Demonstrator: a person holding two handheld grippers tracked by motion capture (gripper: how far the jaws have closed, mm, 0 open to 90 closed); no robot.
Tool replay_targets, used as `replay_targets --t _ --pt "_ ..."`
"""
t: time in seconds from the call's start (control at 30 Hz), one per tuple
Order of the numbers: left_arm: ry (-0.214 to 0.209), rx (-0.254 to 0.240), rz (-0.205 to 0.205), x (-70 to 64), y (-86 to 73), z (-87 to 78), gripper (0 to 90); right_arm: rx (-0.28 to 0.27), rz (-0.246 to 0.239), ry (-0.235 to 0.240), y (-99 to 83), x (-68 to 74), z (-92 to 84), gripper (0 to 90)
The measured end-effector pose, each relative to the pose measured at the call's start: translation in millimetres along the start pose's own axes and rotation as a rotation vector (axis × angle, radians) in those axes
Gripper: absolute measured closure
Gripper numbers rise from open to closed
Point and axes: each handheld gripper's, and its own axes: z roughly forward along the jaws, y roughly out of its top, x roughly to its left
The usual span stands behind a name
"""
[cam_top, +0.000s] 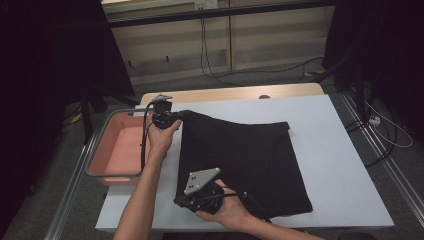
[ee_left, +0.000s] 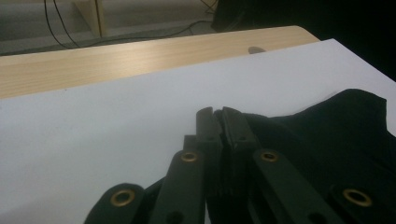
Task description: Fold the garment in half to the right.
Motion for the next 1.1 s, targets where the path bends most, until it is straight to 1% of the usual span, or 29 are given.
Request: replay_targets --t 0.1,0.23,0.37,0.57,0.67,0.77,0.9,1.0,1.1 --pt "0.003 0.001 0.006 1.1 1.0 -1.5 86.5 -0.012 -0.005 -0.003 2.2 -0.5 -2.0 87.9" --pt "0.006 -0.013 0.000 1.1 3.9 -4.8 86.5 -0.024 -0.009 -0.001 5.0 -0.5 -4.0 87.9" --pt "0.008 -0.026 0.005 1.0 8.4 -10.2 86.5 -0.040 -0.017 0.006 9.7 1.0 -6.1 88.0" --pt "0.018 -0.037 0.018 0.8 13.6 -17.3 86.5 -0.064 -0.026 0.010 16.0 0.9 -8.3 87.9" --pt "0.023 -0.038 0.035 -0.2 15.2 -20.4 86.5 -0.077 -0.026 0.009 20.0 1.0 -9.6 88.0" --pt "0.031 -0.049 0.021 2.7 15.7 -23.1 86.5 -0.089 -0.028 0.010 23.5 0.9 -10.0 88.0" --pt "0.039 -0.055 0.021 5.9 16.3 -27.8 86.5 -0.102 -0.033 0.013 27.4 2.0 -10.6 88.0" --pt "0.037 -0.067 0.017 7.2 16.9 -31.2 86.5 -0.115 -0.040 0.014 30.7 1.8 -10.5 88.0" --pt "0.038 -0.073 0.026 7.3 18.5 -35.3 86.5 -0.125 -0.042 0.014 33.6 2.3 -10.9 88.0"
